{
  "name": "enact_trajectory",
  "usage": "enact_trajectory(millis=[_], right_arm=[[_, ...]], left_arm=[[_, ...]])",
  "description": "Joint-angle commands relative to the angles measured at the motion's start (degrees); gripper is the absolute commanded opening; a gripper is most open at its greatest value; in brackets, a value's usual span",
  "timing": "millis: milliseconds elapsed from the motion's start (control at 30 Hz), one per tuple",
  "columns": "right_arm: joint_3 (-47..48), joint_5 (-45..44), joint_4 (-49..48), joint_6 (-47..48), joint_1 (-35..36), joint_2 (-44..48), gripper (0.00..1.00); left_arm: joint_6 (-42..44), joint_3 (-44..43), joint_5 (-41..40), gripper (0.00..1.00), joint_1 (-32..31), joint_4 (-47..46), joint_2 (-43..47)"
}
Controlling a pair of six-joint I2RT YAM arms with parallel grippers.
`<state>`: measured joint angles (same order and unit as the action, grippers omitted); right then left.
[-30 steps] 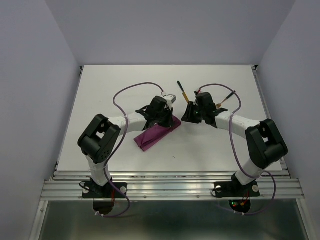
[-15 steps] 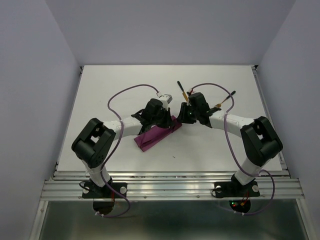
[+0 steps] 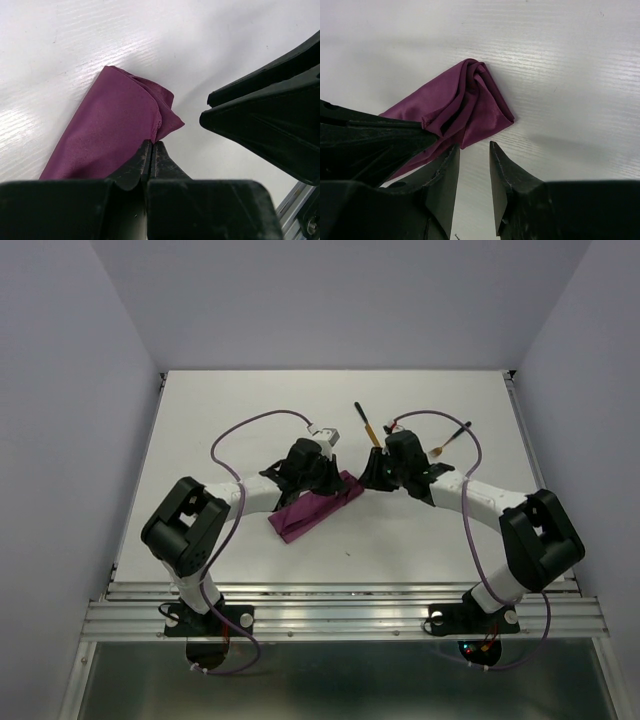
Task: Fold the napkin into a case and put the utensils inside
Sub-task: Stuff the top corner of the smaller-rectangle-folded napkin into the folded napkin.
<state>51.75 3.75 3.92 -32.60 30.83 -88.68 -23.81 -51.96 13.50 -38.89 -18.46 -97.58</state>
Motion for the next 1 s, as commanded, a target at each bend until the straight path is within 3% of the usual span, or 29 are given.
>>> enact_trajectory(millis=[0, 333, 967], right_arm=[[0.0, -0.2, -1.5, 0.2, 1.2, -1.0, 0.36], [6.5, -3.0, 0.6, 2.7, 4.9, -9.0, 0.35], [12.8, -10.5, 4.7, 6.9, 7.7, -15.7, 0.33]], left_arm=[[-0.6, 0.9, -0.6, 0.00, 0.1, -3.2, 4.1], [-0.5, 1.3, -0.5, 0.00, 0.4, -3.4, 4.9], [-0.4, 1.5, -0.1, 0.00, 0.5, -3.4, 5.0]])
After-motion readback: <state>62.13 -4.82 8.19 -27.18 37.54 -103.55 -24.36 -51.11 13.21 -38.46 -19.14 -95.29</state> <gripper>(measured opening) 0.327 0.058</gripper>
